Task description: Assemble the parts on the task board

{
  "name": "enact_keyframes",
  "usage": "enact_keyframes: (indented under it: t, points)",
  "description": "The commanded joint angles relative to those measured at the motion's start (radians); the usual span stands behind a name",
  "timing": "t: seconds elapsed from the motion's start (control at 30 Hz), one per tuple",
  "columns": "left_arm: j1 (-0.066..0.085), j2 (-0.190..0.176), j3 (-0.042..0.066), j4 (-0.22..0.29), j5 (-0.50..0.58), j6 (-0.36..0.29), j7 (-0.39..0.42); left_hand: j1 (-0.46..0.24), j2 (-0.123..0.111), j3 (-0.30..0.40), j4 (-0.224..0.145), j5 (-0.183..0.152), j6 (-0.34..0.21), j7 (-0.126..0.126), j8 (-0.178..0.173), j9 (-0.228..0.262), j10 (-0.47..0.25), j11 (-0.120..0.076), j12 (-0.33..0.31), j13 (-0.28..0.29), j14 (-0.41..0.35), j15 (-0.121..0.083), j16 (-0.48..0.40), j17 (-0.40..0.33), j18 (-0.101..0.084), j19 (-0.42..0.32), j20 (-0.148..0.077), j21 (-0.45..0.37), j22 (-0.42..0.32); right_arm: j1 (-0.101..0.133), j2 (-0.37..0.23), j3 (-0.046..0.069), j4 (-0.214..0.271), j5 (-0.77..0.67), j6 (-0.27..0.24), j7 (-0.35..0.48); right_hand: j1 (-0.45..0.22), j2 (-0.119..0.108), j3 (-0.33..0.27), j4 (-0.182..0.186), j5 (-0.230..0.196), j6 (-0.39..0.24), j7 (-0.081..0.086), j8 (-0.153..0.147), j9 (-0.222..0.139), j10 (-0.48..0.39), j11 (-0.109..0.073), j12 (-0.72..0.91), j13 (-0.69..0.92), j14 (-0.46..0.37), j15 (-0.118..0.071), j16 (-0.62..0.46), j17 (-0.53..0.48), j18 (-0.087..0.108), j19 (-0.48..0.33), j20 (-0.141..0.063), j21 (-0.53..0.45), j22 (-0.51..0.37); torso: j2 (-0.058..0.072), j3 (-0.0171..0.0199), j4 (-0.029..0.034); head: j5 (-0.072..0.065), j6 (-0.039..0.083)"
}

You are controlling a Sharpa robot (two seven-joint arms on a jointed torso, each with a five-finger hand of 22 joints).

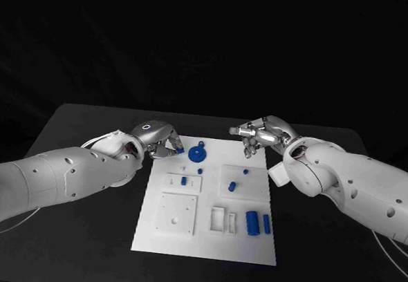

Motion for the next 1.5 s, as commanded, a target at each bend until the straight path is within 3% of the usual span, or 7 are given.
enact_keyframes:
  t: [0.03,0.23,0.53,0.77,1.0,1.17,1.5]
  points:
    - [0.001,-0.01,0.006,0.023,0.058,0.005,0.013,-0.006,-0.005,0.004,0.002,-0.002,-0.006,0.0,-0.003,-0.001,-0.01,-0.001,0.002,0.0,0.006,-0.002,-0.004,0.001,0.005,0.0,-0.009,0.004,0.02,-0.001,0.002,0.0,0.004,-0.033,-0.003,0.002,-0.005,-0.006,0.004,-0.002,0.003,0.005,0.001,-0.003,-0.001,0.001,-0.003,0.002,0.001,0.002,-0.006,0.0,0.001,0.0,0.007,0.0,-0.002,0.0,0.0,0.0011,-0.0005,0.001,0.005]
    - [0.004,-0.048,0.017,0.088,0.152,0.048,0.002,-0.007,-0.005,0.007,0.005,-0.003,-0.005,0.0,-0.003,-0.001,-0.009,-0.001,0.002,0.0,0.006,-0.004,-0.006,0.004,0.002,0.001,-0.012,0.003,0.02,-0.001,0.005,0.0,0.007,-0.084,-0.012,0.001,0.002,-0.005,0.008,-0.008,0.002,0.006,0.001,-0.003,-0.001,0.001,-0.004,0.001,0.0,0.002,-0.006,0.0,0.0,0.0,0.008,0.0,-0.001,0.0,0.001,0.0011,-0.0006,-0.001,0.007]
    - [0.014,-0.105,0.026,0.191,0.392,0.138,-0.024,-0.01,-0.002,0.008,0.007,-0.003,-0.006,0.0,-0.002,-0.001,-0.011,-0.001,0.002,0.0,0.004,-0.006,-0.009,0.006,-0.001,0.002,-0.015,0.0,0.019,-0.001,0.012,0.0,0.013,-0.214,-0.032,0.006,0.029,-0.014,0.017,-0.036,0.001,0.008,0.002,-0.003,-0.001,0.001,-0.005,-0.001,-0.001,0.003,-0.008,-0.001,0.0,0.0,0.008,-0.001,-0.001,0.001,0.0,0.0004,-0.0011,-0.001,0.01]
    - [0.041,-0.162,0.028,0.284,0.611,0.274,-0.052,-0.012,0.0,0.006,0.006,-0.001,-0.009,0.0,-0.003,-0.001,-0.012,0.0,0.002,0.0,0.0,-0.005,-0.014,0.006,-0.003,-0.001,-0.014,-0.006,0.019,0.0,0.026,0.0,0.021,-0.408,-0.053,0.029,0.072,-0.019,0.02,-0.094,-0.024,0.014,0.003,-0.004,-0.001,0.003,-0.005,-0.004,-0.002,0.005,-0.008,-0.002,0.0,0.0,0.007,-0.002,0.001,0.004,-0.002,0.0015,0.0011,-0.002,0.013]
    - [0.067,-0.215,0.028,0.356,0.813,0.402,-0.094,-0.014,0.003,0.002,0.005,-0.001,-0.008,0.0,-0.003,-0.001,-0.012,-0.001,0.002,0.0,-0.002,-0.005,-0.017,0.007,-0.004,-0.004,-0.014,-0.012,0.018,0.0,0.047,0.0,0.031,-0.609,-0.107,0.062,0.12,-0.017,0.013,-0.16,-0.048,0.016,0.006,-0.004,-0.002,0.006,-0.006,-0.01,-0.004,0.006,-0.009,-0.005,0.0,0.002,0.005,-0.004,0.005,0.012,0.0,0.0007,-0.0001,0.0,0.019]
    - [0.072,-0.229,0.028,0.377,0.912,0.478,-0.124,-0.016,0.006,-0.004,0.004,-0.001,-0.008,-0.001,-0.002,-0.001,-0.012,-0.001,0.002,0.0,-0.002,-0.005,-0.019,0.008,-0.005,-0.004,-0.014,-0.017,0.017,0.0,0.06,-0.005,0.039,-0.706,-0.152,0.082,0.166,-0.032,0.029,-0.162,-0.103,0.015,0.007,-0.004,-0.002,0.007,-0.006,-0.014,-0.006,0.006,-0.01,-0.007,-0.001,0.003,0.002,-0.004,0.007,0.015,0.0,-0.0007,-0.0015,0.002,0.023]
    - [0.075,-0.239,0.028,0.374,1.091,0.616,-0.18,-0.018,0.01,-0.012,0.002,-0.004,-0.01,0.0,-0.003,-0.001,-0.012,-0.001,0.002,0.0,-0.004,-0.005,-0.021,0.009,-0.005,-0.002,-0.014,-0.024,0.017,0.0,0.064,-0.028,0.086,-0.833,-0.223,0.123,0.193,-0.061,0.065,-0.161,-0.129,0.025,0.005,-0.004,-0.002,0.017,-0.008,-0.016,-0.005,0.011,-0.012,-0.007,0.001,0.004,0.0,-0.006,0.021,0.019,0.0,0.0002,-0.0013,0.01,0.027]
